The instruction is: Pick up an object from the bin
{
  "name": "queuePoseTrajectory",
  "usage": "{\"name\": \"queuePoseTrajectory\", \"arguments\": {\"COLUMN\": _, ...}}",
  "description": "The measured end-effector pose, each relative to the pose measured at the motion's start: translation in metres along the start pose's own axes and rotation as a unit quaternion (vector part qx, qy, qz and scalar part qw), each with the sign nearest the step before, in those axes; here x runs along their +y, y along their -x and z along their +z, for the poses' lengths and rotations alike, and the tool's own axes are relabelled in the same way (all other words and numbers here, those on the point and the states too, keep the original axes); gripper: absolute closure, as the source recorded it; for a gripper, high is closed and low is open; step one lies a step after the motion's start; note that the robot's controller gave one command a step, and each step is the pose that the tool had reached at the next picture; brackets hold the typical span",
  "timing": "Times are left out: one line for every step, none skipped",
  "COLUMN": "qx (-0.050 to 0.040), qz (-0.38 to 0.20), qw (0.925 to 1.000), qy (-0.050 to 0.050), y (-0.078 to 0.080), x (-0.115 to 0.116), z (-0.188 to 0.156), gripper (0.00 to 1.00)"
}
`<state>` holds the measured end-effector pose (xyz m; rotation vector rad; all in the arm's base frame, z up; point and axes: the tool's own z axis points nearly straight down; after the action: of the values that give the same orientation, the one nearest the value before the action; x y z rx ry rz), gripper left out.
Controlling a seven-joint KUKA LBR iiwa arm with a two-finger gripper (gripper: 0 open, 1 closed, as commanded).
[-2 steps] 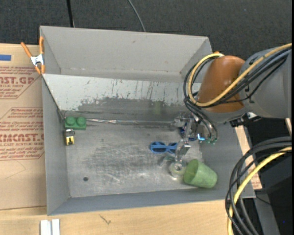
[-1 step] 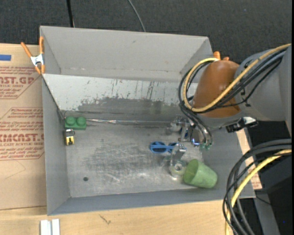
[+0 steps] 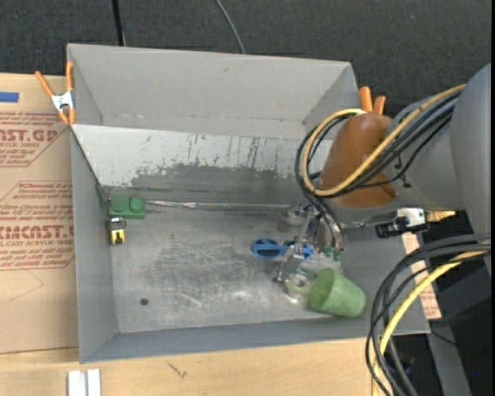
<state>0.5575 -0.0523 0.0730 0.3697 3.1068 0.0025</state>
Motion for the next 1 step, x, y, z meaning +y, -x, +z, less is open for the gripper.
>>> {"name": "queuePoseTrajectory", "arguments": {"qx": 0.0031, "qz": 0.000, "qw": 1.0000, "qy": -0.001, "y": 0.0017, "x": 0.0009, "z": -0.0014, "gripper": 0.00}}
